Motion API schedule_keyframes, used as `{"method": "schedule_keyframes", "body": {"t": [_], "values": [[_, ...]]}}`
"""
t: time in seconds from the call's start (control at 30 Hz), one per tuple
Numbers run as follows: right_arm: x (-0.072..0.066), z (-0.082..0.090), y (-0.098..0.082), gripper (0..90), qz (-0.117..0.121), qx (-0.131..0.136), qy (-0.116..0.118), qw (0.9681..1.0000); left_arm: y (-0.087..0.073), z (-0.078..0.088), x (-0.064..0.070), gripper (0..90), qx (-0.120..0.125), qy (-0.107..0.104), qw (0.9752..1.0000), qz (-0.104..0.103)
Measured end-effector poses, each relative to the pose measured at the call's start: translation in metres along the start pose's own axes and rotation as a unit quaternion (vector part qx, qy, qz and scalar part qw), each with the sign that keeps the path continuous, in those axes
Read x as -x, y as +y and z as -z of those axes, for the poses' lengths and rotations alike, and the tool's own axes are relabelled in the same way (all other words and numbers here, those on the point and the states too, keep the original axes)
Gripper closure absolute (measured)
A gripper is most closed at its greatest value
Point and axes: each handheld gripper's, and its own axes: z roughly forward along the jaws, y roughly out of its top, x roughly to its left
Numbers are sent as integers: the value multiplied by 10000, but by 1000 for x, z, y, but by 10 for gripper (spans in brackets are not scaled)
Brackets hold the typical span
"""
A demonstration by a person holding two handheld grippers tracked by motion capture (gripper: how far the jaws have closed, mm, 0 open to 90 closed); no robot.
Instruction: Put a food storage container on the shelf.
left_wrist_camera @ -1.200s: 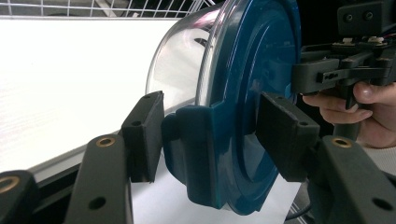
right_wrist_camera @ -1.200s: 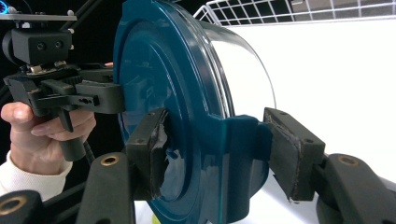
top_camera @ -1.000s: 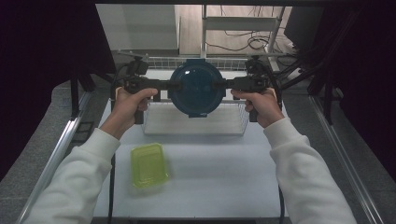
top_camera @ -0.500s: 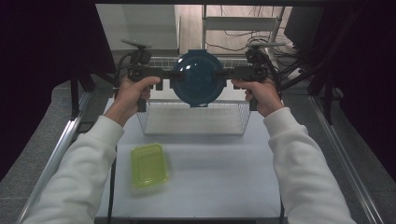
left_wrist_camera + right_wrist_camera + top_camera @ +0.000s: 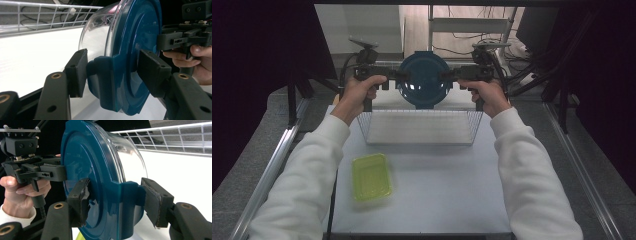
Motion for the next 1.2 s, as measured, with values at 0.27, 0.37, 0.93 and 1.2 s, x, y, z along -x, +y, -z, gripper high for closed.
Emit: {"method": "schedule_keyframes", "body": {"t": [0.27,0.37,0.93,1.2], "values": [[9,-6,1,416,-113,-38,-98,9999,1,-9,-10,420,-48,-25,9999,114],[9,-6,2,415,-117,-25,-121,9999,2,-10,-11,420,-35,-43,9999,147],[19,-15,11,401,-866,-49,-264,9959,9,-19,-23,402,10,-5,9978,668],[23,-18,12,393,-1089,-40,-350,9934,12,-25,-32,398,13,-77,9965,835]]}}
